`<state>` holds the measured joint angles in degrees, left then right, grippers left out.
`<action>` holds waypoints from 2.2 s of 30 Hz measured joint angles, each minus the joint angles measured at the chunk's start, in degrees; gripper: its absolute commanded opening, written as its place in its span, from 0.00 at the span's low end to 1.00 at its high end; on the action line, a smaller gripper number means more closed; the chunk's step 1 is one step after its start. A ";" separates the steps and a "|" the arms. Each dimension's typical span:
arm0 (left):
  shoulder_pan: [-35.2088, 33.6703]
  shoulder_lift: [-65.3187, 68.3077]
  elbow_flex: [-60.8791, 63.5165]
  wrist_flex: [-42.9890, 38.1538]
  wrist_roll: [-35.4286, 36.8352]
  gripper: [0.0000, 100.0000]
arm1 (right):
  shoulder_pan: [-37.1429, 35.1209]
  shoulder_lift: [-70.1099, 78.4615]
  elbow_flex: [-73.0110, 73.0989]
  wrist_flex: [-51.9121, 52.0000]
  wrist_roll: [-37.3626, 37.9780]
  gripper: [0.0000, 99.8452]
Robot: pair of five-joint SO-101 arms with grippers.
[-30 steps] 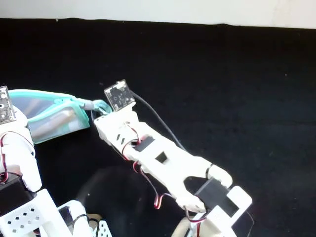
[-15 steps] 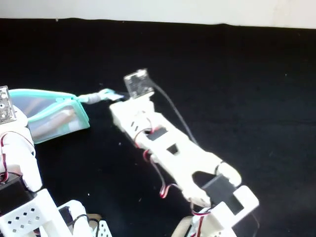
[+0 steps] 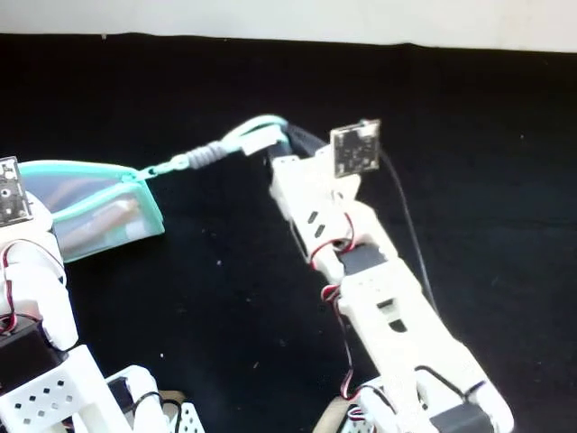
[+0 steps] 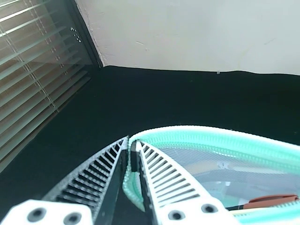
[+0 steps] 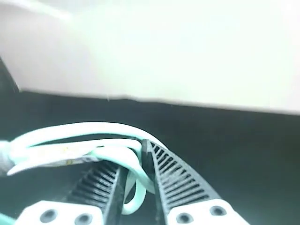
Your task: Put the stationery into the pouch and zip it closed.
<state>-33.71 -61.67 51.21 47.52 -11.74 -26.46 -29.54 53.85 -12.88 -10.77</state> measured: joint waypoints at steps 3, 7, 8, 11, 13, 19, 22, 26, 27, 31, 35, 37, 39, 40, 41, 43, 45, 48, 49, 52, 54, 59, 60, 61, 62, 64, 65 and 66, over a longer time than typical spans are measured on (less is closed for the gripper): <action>0.00 0.00 0.00 0.00 0.00 0.01 | 0.09 -2.46 -4.75 2.73 0.00 0.01; 0.00 0.00 0.00 0.00 0.00 0.01 | -0.79 -3.08 -16.09 13.36 0.00 0.01; 0.18 0.00 0.00 0.00 0.00 0.01 | -1.14 -3.08 -19.43 16.09 0.00 0.01; 0.18 0.00 0.00 0.00 0.09 0.01 | -2.99 -3.08 -28.84 23.21 0.00 0.01; 0.35 0.00 0.00 0.00 0.09 0.01 | -4.48 -2.99 -33.76 26.11 0.00 0.01; 0.53 0.00 0.00 0.00 0.18 0.01 | -9.49 -2.81 -42.11 28.66 0.09 0.01; 0.53 0.00 0.00 0.00 0.26 0.01 | -11.87 -2.73 -45.10 29.01 0.09 0.01; 0.97 0.00 0.09 0.00 0.26 0.01 | -15.38 -1.58 -49.76 31.65 0.09 0.01; 1.41 0.00 0.09 0.00 0.26 0.01 | -16.44 -0.53 -51.52 32.09 0.09 0.01; 3.25 0.00 0.09 0.00 0.26 0.01 | -20.75 4.66 -59.08 34.73 0.09 0.01; 6.15 0.00 0.18 0.00 0.26 0.01 | -24.62 9.14 -65.93 37.54 0.09 0.01; 8.09 0.00 0.00 0.00 0.35 0.04 | -25.05 9.93 -68.31 39.38 0.09 0.01; 9.93 0.18 -0.88 0.26 0.44 0.12 | -24.70 10.11 -69.45 40.70 0.09 0.01; 10.81 0.26 -2.02 1.05 0.44 0.16 | -24.00 10.11 -69.80 41.14 0.09 0.01; 11.52 0.53 -3.96 2.55 0.44 0.20 | -22.86 10.02 -69.89 41.14 0.09 0.01; 12.48 1.23 -8.62 6.68 0.44 0.21 | -20.66 9.93 -70.86 41.14 0.09 0.01; 13.10 1.23 -14.51 11.69 0.26 0.21 | -18.73 9.85 -72.18 41.14 0.09 0.01; 14.59 0.97 -25.23 17.93 0.26 0.21 | -17.05 9.67 -73.23 41.05 0.09 0.01; 15.38 0.97 -28.13 19.34 0.18 0.21 | -16.70 9.67 -73.23 41.05 0.09 0.01; 18.46 0.97 -36.22 23.21 0.18 0.21 | -16.62 9.76 -73.23 41.05 0.09 0.01; 20.31 0.62 -40.44 26.55 0.18 0.19 | -16.62 9.76 -73.23 41.05 0.09 0.01; 23.65 0.44 -50.02 39.03 0.18 0.01 | -16.70 9.76 -73.23 41.05 0.09 0.01; 24.26 0.35 -52.40 41.49 0.18 0.03 | -16.70 9.76 -73.23 41.05 0.09 0.01; 24.62 0.35 -54.86 43.60 0.18 0.01 | -16.70 9.76 -73.23 41.05 0.09 0.01; 24.62 0.35 -57.41 45.54 0.18 0.00 | -16.70 9.76 -73.23 41.05 0.09 0.01; 25.05 0.35 -62.59 49.32 0.18 0.01 | -16.70 9.76 -73.23 41.05 0.09 0.01; 25.23 0.26 -64.53 50.64 0.18 0.01 | -16.70 9.76 -73.23 41.05 0.09 0.01; 25.32 0.26 -65.49 51.52 0.18 0.01 | -16.70 9.76 -73.23 41.05 0.09 0.01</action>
<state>-8.40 -61.41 -14.29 99.03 -11.56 -43.16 -19.78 -19.38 28.18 -10.68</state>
